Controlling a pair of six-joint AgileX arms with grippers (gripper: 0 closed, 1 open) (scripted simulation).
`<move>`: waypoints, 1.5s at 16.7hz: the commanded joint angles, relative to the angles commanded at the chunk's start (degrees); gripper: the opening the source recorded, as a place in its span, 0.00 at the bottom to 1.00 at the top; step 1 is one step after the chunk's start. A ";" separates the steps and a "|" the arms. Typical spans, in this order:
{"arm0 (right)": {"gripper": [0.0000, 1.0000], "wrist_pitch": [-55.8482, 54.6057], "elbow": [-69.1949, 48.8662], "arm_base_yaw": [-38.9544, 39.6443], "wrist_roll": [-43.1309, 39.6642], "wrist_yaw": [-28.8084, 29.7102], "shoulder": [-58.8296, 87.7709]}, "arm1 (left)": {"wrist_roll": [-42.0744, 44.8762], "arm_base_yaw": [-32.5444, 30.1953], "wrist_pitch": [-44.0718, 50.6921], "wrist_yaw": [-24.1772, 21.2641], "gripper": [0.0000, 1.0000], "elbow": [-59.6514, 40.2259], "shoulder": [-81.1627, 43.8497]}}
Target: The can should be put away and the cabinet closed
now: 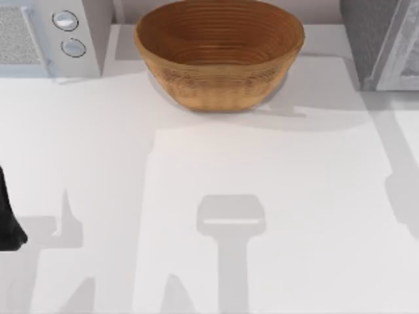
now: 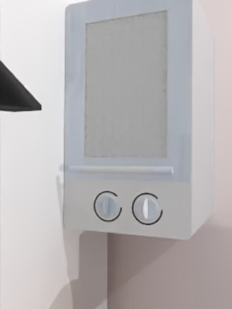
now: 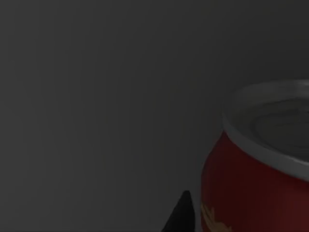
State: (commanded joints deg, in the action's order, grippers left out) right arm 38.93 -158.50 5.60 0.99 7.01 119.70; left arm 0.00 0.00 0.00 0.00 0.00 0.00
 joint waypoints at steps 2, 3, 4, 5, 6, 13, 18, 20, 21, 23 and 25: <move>0.15 0.00 0.00 0.00 0.00 0.00 0.00 | 0.00 0.00 0.00 0.00 1.00 0.00 0.00; 0.23 0.00 0.00 0.00 0.00 0.00 0.00 | 0.00 0.00 0.00 0.00 1.00 0.00 0.00; 0.30 0.00 0.00 0.00 0.00 0.00 0.00 | 0.00 0.00 0.00 0.00 1.00 0.00 0.00; 0.38 0.00 0.00 0.00 0.00 0.00 0.00 | 0.00 0.00 0.00 0.00 1.00 0.00 0.00; 0.45 0.00 0.00 0.00 0.00 0.00 0.00 | 0.00 0.00 0.00 0.00 1.00 0.00 0.00; 0.98 0.00 0.00 0.00 0.00 0.00 0.00 | 0.00 0.00 0.00 0.00 1.00 0.00 0.00; 1.00 0.00 0.00 0.00 0.00 0.00 0.00 | 0.00 0.00 0.00 0.00 1.00 0.00 0.00; 1.00 0.00 0.00 0.00 0.00 0.00 0.00 | 0.00 0.00 0.00 0.00 1.00 0.00 0.00; 1.00 0.00 0.00 0.00 0.00 0.00 0.00 | 0.00 0.00 0.00 0.00 1.00 0.00 0.00; 1.00 0.00 0.01 0.12 0.00 0.00 -0.01 | 0.00 0.00 0.00 0.00 1.00 0.00 0.00; 1.00 -1.45 0.64 -0.30 -0.44 0.08 -1.60 | 0.00 0.00 0.00 0.00 1.00 0.00 0.00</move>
State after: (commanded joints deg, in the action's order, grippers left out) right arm 37.48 -157.86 5.29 0.55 7.09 118.09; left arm 0.00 0.00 0.00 0.00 0.00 0.00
